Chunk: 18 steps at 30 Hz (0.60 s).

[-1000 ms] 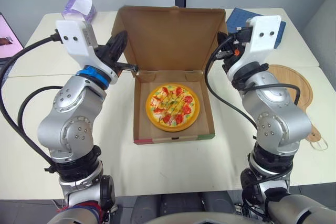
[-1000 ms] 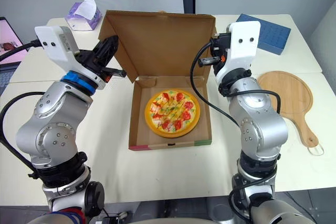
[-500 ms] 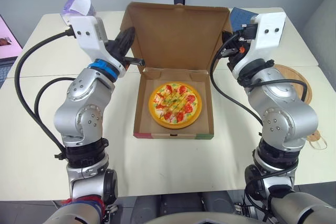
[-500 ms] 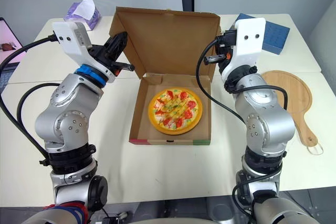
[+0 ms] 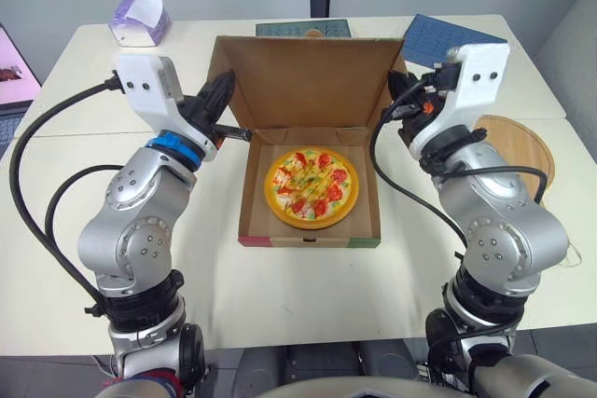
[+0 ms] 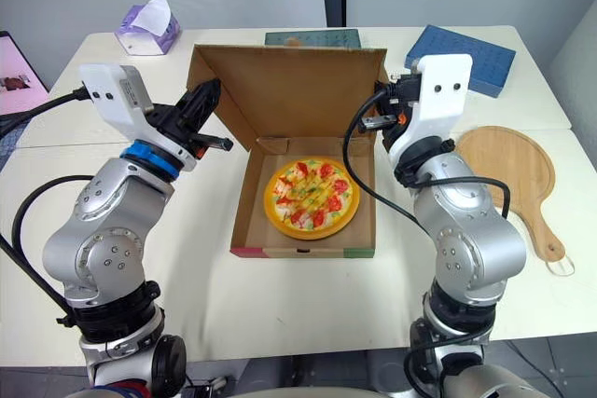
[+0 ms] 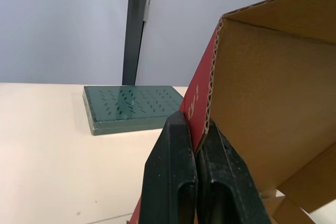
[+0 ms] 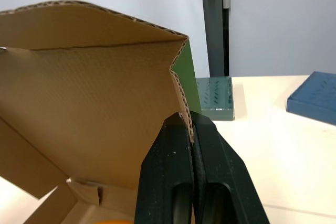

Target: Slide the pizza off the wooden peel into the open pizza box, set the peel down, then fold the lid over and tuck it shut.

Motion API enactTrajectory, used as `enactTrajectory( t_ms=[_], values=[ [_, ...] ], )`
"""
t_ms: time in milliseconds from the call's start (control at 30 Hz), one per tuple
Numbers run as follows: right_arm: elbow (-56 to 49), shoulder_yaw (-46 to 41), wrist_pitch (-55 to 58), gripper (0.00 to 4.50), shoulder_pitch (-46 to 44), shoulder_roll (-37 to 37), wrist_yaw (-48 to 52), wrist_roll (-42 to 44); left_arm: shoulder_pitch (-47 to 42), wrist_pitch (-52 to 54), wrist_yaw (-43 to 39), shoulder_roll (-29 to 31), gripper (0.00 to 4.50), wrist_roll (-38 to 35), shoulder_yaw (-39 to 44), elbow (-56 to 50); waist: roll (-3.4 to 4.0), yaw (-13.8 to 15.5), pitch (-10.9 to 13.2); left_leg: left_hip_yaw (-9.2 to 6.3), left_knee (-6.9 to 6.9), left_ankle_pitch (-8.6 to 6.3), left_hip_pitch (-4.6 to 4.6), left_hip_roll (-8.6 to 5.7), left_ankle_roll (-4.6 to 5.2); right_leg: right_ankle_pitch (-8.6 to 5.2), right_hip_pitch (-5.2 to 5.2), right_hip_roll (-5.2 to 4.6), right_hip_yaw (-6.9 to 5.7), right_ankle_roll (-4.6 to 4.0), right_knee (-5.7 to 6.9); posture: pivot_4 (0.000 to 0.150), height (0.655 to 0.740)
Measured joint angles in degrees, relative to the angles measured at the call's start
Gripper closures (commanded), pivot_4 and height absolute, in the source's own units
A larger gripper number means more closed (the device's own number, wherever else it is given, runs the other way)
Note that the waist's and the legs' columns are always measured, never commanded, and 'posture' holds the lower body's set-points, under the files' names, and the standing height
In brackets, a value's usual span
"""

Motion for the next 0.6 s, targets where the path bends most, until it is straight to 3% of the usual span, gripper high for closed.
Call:
enactTrajectory(
  t_ms=[400, 600],
  values=[
    [-7.3, 1.5, 1.3, 4.49, 8.4, -0.1, 0.7, 3.4, 13.0, -1.6, -0.4, 1.2, 4.5, -2.5, 0.4, -8.9, 0.0, -0.1, -0.2, 0.12, -0.14, -0.07, 0.22, 0.07, 0.13, -0.01, 0.11, 0.03, 0.07, -0.01, -0.08, 0.15, 0.74],
    [-8.7, 1.7, 1.3, 4.49, 12.4, 0.3, 1.3, 6.3, 18.0, -4.6, -1.9, 2.6, 4.5, -2.5, 0.1, -9.6, 0.0, -0.2, -0.3, 0.24, -0.39, -0.15, 0.75, 0.16, 0.26, -0.01, 0.53, 0.1, 0.1, -0.02, -0.45, 0.15, 0.74]
  ],
)
